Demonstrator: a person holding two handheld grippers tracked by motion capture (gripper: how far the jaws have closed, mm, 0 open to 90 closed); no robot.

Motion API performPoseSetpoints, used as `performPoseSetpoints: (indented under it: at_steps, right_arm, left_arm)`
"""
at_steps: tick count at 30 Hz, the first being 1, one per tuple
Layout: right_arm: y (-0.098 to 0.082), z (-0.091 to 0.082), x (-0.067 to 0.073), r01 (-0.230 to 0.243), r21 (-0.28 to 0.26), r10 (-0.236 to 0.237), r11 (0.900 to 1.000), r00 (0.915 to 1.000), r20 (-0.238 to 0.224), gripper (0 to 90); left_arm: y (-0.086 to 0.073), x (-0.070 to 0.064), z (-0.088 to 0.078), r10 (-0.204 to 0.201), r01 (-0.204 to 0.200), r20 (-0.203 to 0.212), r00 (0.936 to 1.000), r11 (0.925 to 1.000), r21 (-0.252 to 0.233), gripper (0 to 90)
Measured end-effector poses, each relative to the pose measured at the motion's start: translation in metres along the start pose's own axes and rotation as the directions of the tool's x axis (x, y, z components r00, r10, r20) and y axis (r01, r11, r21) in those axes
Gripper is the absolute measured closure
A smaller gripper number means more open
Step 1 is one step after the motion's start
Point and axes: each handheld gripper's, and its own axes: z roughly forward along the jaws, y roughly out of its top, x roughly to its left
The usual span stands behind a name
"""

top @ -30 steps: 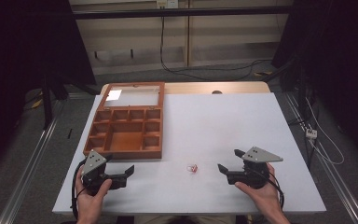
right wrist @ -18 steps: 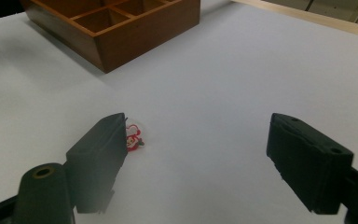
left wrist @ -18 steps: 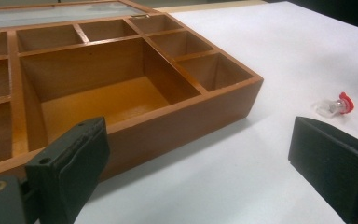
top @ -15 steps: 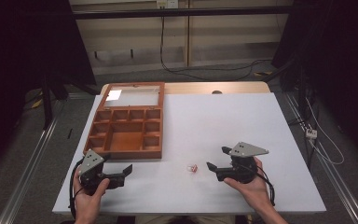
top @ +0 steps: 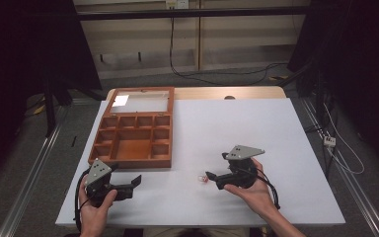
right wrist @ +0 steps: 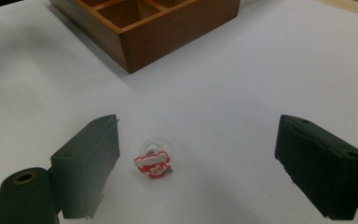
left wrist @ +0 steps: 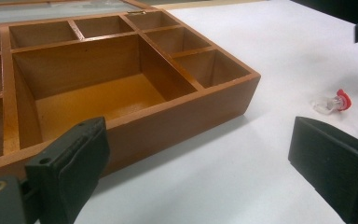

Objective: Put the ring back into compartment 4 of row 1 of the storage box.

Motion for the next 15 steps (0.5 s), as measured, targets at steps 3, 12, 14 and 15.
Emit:
performPoseSetpoints:
  at_steps: [3,12,14,15]
  right_arm:
    - [0.001,0.006,-0.001,-0.005,0.01,0.005,1.0,1.0,-0.002,13.5]
    - [-0.005,0.022,0.004,0.012,0.052,-0.01,0.999,0.9991,-0.042,31.2]
    - [-0.007,0.023,0.006,0.021,0.056,-0.018,0.998,0.9985,-0.051,34.3]
    - [-0.007,0.024,0.008,0.034,0.062,-0.03,0.998,0.9976,-0.062,37.8]
  left_arm:
    - [0.0,0.0,0.0,0.001,-0.001,0.005,1.0,1.0,0.002,5.0]
    - [0.0,0.0,0.0,-0.003,0.003,0.003,1.0,1.0,-0.005,5.1]
    - [0.0,0.0,0.0,-0.002,0.002,0.002,1.0,1.0,-0.004,5.0]
    - [0.0,-0.001,0.0,0.0,0.0,0.005,1.0,1.0,-0.006,5.1]
